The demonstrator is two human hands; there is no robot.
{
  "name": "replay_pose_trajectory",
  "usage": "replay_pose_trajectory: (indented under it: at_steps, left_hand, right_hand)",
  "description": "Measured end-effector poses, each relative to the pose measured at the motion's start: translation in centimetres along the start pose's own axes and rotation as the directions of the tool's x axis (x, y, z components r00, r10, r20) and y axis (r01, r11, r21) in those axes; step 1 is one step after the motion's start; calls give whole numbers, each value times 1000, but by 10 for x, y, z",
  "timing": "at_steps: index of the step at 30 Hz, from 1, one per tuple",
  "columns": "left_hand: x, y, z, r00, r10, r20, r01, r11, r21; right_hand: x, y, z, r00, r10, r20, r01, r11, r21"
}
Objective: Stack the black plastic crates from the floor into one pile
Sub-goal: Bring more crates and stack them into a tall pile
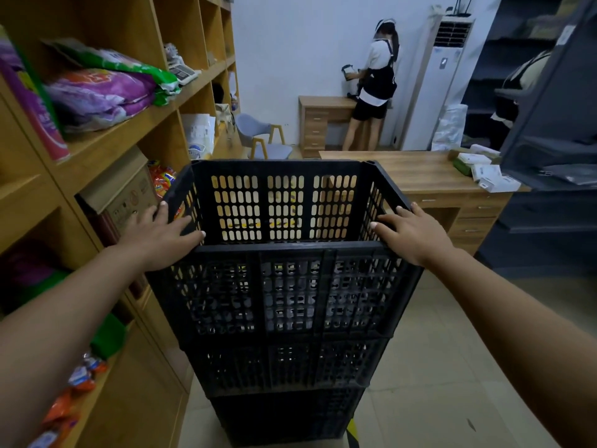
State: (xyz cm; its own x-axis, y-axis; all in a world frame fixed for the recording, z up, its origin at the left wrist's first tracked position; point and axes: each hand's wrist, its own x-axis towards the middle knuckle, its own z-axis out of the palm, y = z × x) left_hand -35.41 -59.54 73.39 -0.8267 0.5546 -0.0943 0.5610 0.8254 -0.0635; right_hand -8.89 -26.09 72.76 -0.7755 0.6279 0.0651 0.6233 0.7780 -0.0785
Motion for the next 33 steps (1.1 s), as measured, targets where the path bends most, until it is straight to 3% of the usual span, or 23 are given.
replay_pose_trajectory:
  at_steps: [3,5,9,13,33]
  left_hand:
    - [-1,0,2,994,77,-78,-70,993,95]
    - [-2,-1,4,989,108,-103,-101,992,71]
    - [1,-1,3,992,109,-58,-110,994,-6]
    - [5,-1,5,993,118,-32,-119,991,-62]
    - [1,2,6,994,105,-22,-106,994,-28]
  right_hand:
    - [-4,1,8,998,23,-61,-24,1000,-9]
    - [-6,1,9,998,31,-53,-30,999,22]
    - [-8,2,3,999,9,41,-9,1000,5]
    - [-5,0,1,999,11,40,-10,1000,-4]
    - [-13,-6,-8,997,27,72,-29,999,17]
